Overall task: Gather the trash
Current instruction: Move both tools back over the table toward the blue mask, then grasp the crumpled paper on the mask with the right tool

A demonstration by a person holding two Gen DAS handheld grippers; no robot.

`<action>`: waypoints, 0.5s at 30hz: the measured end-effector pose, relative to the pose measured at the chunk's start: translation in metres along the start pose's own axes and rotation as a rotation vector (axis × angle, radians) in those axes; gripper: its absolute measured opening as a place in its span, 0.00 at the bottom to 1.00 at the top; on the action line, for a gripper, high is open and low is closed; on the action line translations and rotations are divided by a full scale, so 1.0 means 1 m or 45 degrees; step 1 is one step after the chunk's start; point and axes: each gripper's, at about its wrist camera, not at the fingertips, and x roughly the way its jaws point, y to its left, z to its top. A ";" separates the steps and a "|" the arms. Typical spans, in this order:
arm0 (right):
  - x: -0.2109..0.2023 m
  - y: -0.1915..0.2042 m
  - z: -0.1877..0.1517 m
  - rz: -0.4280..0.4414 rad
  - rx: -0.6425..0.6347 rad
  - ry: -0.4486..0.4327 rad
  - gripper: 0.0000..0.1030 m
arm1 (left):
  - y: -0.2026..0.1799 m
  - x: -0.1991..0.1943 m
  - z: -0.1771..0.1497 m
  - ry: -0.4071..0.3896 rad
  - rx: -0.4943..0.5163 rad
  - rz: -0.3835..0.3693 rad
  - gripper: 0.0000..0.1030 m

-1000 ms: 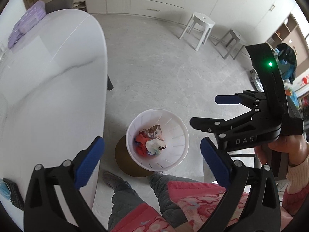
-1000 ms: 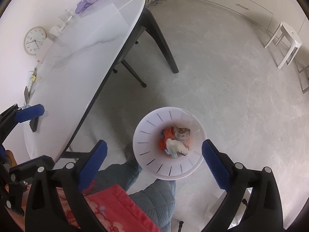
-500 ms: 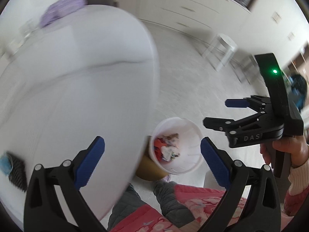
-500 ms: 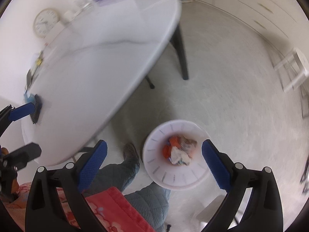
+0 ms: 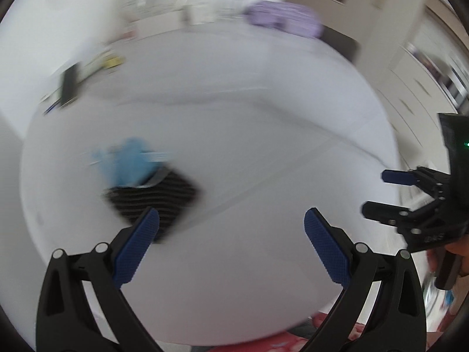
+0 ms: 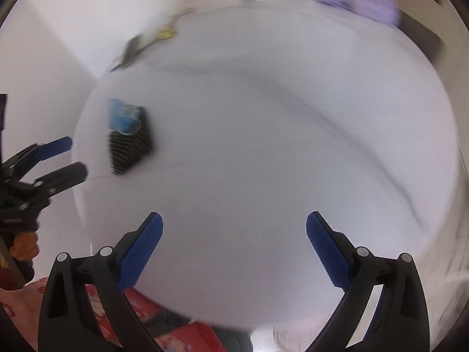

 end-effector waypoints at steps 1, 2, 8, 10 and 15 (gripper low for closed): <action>0.005 0.009 0.011 0.015 -0.029 0.001 0.95 | 0.016 0.001 0.002 0.001 -0.033 0.020 0.92; 0.013 0.022 0.028 0.038 -0.072 -0.003 0.95 | 0.031 0.003 0.004 0.003 -0.066 0.039 0.92; 0.051 0.082 0.113 0.167 -0.241 -0.051 0.95 | 0.116 0.017 0.018 -0.013 -0.253 0.061 0.92; 0.066 0.101 0.144 0.209 -0.296 -0.064 0.93 | 0.137 0.022 0.021 -0.018 -0.275 0.054 0.92; 0.125 0.142 0.200 0.376 -0.416 0.030 0.80 | 0.176 0.032 0.034 0.000 -0.352 -0.013 0.92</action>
